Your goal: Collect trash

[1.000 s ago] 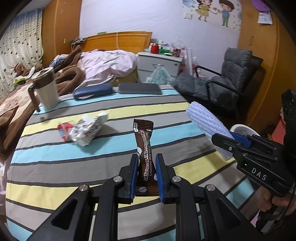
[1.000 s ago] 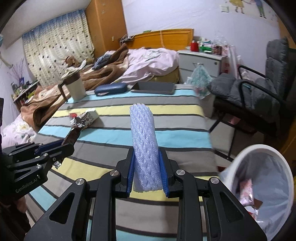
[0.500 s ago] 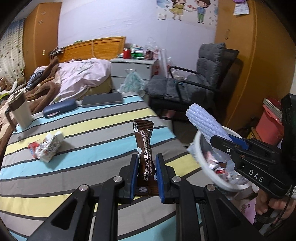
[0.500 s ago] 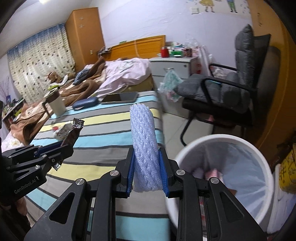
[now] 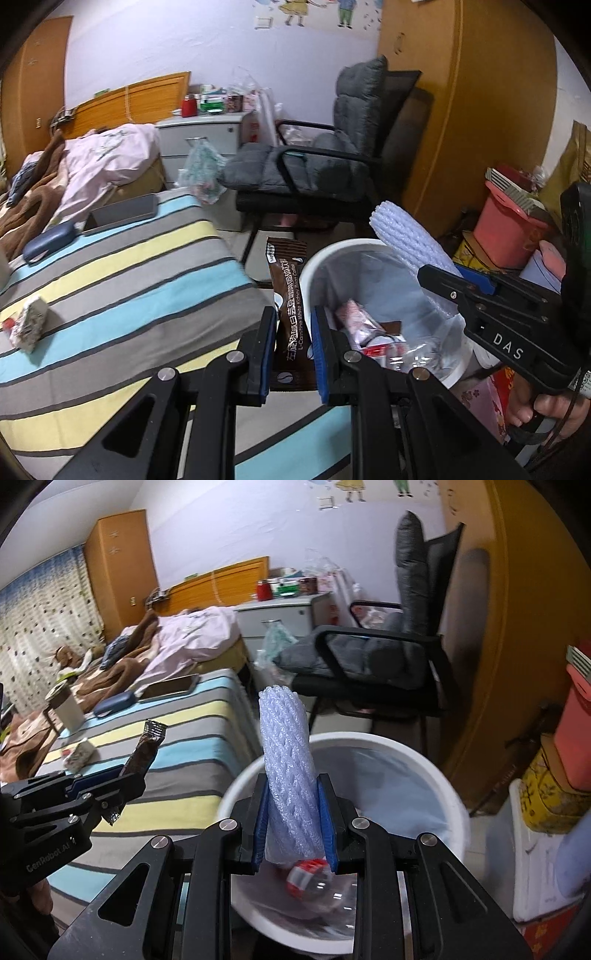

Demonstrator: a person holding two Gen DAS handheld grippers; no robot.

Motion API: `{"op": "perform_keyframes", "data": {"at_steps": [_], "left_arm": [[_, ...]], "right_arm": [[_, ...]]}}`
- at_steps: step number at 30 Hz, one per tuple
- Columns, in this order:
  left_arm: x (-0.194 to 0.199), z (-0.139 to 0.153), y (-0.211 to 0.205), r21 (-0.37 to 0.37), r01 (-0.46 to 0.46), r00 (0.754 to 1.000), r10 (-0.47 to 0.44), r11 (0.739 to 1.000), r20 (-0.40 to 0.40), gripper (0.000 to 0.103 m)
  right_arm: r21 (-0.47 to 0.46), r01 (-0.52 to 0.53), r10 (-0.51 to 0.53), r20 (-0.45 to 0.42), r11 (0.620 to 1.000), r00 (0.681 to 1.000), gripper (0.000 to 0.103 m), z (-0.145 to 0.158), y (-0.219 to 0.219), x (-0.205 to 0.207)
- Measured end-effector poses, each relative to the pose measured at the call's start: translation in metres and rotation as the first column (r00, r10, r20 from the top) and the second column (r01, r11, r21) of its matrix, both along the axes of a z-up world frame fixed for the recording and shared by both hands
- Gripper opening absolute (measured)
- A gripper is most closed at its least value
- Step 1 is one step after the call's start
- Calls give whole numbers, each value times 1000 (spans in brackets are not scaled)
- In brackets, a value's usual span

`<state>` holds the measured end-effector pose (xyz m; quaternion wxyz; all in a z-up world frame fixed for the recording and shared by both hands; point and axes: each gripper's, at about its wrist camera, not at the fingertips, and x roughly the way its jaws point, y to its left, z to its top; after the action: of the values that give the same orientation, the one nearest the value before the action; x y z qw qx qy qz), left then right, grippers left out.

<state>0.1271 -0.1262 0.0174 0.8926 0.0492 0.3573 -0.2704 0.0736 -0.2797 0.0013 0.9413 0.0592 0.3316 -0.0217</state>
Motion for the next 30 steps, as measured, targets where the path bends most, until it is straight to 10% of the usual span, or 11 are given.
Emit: {"op": "perform_keyframes", "data": {"at_steps": [25,30], "left_arm": [[4,-29,-78,45,107,992,-103,993,-79,21],[5,-31,-77,47,95,992,-91,994,-83,47]], "right_arm": [[-12,120,-121,-145,993,982,28,-32,-60,-5],[4,103,-101,-159,995,982,33,-35,-62,-4]]}}
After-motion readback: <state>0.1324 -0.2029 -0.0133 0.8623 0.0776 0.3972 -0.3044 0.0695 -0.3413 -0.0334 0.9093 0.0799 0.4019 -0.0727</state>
